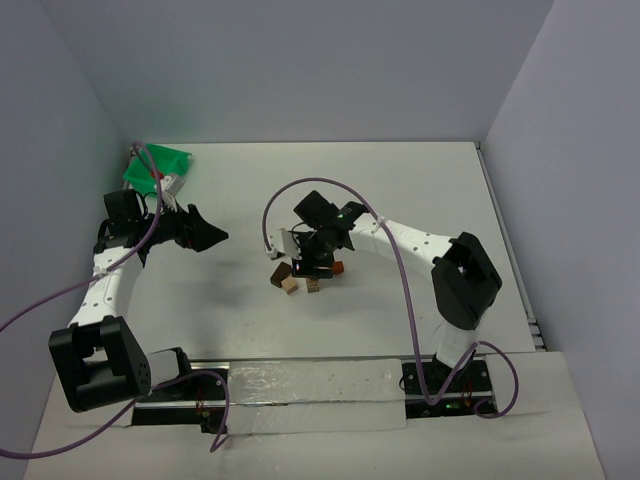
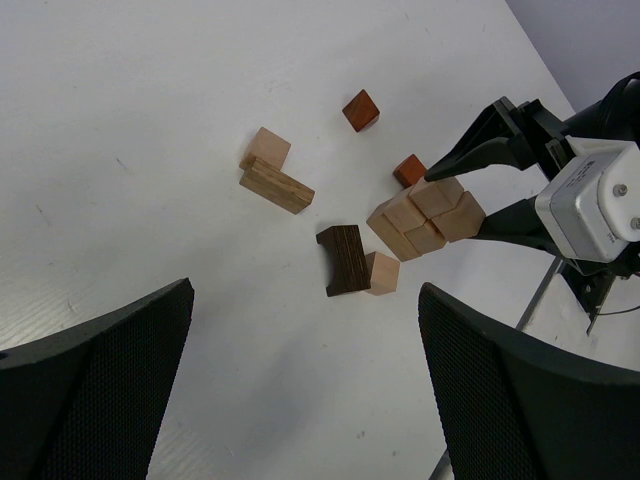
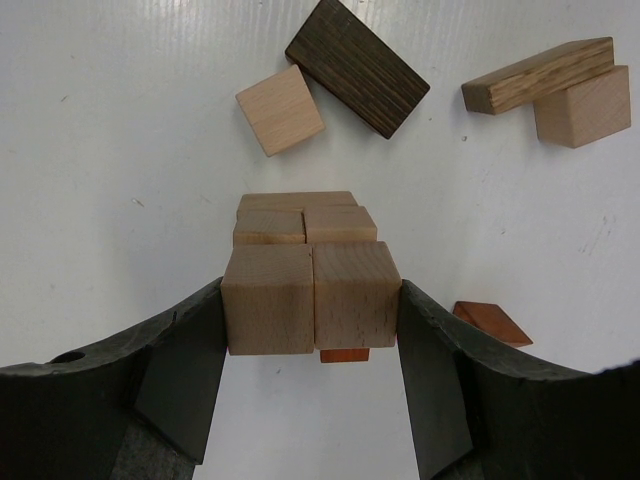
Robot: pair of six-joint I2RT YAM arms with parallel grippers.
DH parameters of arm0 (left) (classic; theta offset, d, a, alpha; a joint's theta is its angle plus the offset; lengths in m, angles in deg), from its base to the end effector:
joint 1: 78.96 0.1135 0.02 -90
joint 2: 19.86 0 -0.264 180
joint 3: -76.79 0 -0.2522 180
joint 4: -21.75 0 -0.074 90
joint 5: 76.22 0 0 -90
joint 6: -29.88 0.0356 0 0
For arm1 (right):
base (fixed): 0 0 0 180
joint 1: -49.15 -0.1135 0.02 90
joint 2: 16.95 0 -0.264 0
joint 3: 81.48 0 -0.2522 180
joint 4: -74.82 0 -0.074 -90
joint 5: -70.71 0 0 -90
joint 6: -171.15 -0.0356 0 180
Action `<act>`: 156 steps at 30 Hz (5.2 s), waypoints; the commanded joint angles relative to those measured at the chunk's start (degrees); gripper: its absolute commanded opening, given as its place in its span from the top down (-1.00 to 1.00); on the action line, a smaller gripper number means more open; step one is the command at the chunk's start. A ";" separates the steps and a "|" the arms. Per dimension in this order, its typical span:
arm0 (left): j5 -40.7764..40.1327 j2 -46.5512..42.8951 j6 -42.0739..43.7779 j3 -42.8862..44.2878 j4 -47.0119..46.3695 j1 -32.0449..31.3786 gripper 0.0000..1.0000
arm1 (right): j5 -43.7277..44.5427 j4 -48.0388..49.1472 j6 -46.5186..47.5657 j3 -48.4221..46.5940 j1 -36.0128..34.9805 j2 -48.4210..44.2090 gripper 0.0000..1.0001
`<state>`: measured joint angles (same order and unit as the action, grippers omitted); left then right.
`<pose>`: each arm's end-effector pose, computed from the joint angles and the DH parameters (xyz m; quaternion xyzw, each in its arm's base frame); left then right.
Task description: Build the wood block tower
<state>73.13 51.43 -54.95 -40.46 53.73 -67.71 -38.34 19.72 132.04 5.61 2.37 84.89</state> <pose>0.2558 0.0197 0.2662 0.1651 0.7990 -0.3931 0.4241 0.2452 0.2779 0.2360 -0.7479 0.6046 0.1532 0.2272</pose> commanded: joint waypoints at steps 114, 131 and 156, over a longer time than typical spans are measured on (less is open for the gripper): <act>-32.02 44.63 21.38 31.67 10.70 -32.95 -0.11 | -7.31 9.26 -28.56 22.56 32.10 -37.94 -0.99; -32.19 37.88 19.83 27.10 5.93 -32.69 0.41 | -7.84 9.32 -29.12 23.56 32.12 -39.80 -0.99; -23.76 -0.35 22.71 -3.86 7.36 -36.39 0.99 | -7.96 10.63 -29.69 26.44 32.12 -42.46 -0.99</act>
<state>46.35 53.96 -33.26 -39.35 61.87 -101.62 -45.72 28.06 103.23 31.63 34.19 43.86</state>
